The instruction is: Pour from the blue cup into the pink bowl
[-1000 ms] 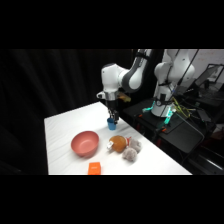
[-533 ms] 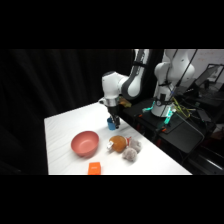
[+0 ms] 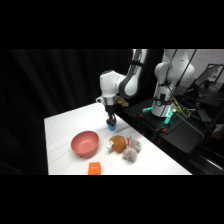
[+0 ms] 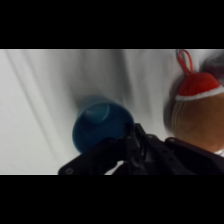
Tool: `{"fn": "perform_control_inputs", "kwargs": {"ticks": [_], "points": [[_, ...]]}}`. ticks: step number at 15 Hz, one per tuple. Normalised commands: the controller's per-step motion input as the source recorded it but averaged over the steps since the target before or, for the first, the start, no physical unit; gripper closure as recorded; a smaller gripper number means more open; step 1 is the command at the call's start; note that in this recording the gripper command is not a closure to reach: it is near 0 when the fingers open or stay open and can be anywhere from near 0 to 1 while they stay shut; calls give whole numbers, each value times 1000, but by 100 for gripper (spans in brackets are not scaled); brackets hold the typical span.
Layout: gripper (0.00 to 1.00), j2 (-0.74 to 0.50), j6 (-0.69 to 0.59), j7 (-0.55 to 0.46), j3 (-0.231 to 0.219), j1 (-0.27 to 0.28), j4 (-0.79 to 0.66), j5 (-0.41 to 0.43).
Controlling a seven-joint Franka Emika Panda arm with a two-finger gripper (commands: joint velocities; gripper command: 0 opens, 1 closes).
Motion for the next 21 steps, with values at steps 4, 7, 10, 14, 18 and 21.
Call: {"fn": "perform_control_inputs", "kwargs": {"ticks": [4,7,10,14,18,21], "points": [[10,-64,49,-99,17,-83,7,57],[11,-225,-88,6,-43,-28,-21,-71],[12,-476,-275,253,-133,70,-29,-340],[13,-445,-421,277,-50,109,93,-322],[13,-182,-448,51,103,142,278,2],[13,28,-408,-55,135,158,448,158]]}}
